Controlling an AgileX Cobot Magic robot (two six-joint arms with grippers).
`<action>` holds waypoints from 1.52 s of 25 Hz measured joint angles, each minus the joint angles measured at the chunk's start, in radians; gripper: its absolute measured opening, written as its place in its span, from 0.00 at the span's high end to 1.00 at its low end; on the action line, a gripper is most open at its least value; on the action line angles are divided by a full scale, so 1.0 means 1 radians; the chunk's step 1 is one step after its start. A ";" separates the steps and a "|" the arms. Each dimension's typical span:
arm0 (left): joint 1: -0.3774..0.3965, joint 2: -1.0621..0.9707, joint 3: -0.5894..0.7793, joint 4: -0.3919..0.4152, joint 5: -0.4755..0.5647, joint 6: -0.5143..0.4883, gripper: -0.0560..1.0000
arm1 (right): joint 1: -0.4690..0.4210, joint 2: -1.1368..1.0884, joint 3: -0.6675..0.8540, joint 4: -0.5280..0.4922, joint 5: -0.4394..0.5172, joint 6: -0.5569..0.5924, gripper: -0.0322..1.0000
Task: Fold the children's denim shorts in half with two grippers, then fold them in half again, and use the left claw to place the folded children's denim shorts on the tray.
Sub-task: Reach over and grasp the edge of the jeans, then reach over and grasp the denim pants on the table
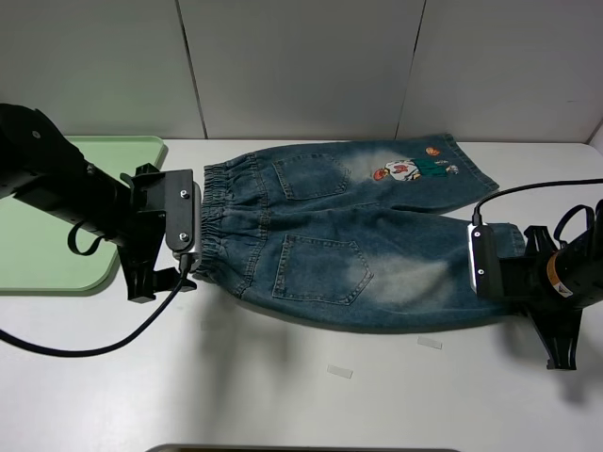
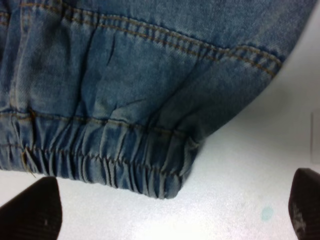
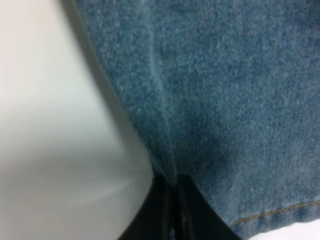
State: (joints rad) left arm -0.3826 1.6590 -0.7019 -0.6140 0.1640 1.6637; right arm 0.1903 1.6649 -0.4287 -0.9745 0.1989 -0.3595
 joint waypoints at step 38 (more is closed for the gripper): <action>-0.003 0.221 -0.073 -0.073 -0.072 0.124 0.16 | 0.000 0.000 -0.005 0.019 0.043 0.000 0.99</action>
State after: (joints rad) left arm -0.3857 1.8802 -0.7747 -0.6868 0.0915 1.7872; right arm 0.1903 1.6649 -0.4338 -0.9560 0.2418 -0.3595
